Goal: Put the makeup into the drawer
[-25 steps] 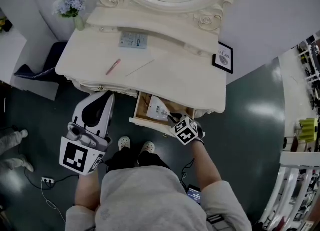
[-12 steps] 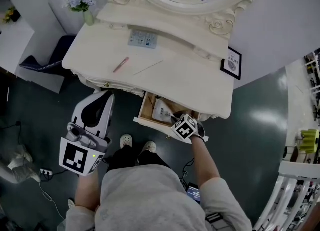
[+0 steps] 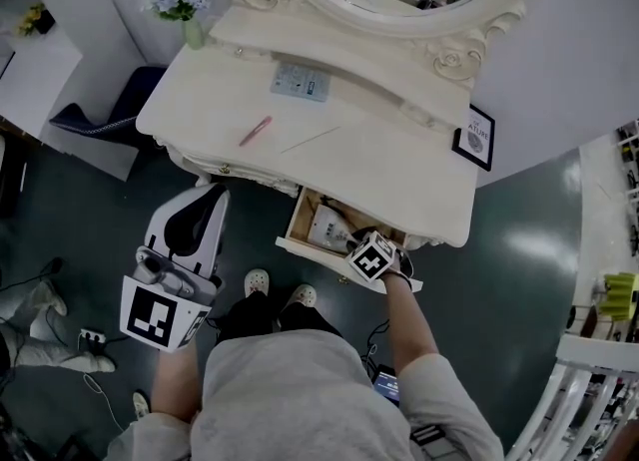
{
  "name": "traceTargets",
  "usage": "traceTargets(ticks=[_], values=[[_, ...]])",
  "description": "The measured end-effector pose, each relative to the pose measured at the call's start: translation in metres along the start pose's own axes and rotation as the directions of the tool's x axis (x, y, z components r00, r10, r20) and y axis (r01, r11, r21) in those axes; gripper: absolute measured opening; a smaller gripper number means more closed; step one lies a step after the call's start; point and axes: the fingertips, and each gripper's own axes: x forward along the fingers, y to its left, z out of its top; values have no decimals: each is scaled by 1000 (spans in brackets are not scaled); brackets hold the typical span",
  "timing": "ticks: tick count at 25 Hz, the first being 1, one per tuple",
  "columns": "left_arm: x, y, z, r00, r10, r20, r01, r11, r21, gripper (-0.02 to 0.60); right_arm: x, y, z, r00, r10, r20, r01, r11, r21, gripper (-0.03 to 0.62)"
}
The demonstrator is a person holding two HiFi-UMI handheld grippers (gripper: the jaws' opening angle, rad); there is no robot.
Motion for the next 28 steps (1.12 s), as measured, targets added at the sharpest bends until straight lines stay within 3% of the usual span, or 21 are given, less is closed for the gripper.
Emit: traceTargets(ticks=[8,14,16,18,23,28], values=[[4,-1,1,1000,-24,1,24,1000,1,12,-2,-5,-1,1000,-20,1,20,999,33,158],[11,-4,3,999,-52,9,52,999,-1,12,-15,-12,3,996,-65,53,60,994,93,114],[13,-5,3,998,-63,13,63,998,-2,12,-23,-17,9,991,-87,105,73,989,132,53],[15,-5,3,997,-73,14,73,997,-5,12,-34,-18,17,981,-97,169,64,980,186,36],[20,-7,3,995,-98,26,99,995,-9,12,-63,-27,33,928,-183,324,73,943,325,23],[25,-13,3,991,-130,38,131,991,-4,12,-102,-31,49,847,-288,447,67,892,447,23]])
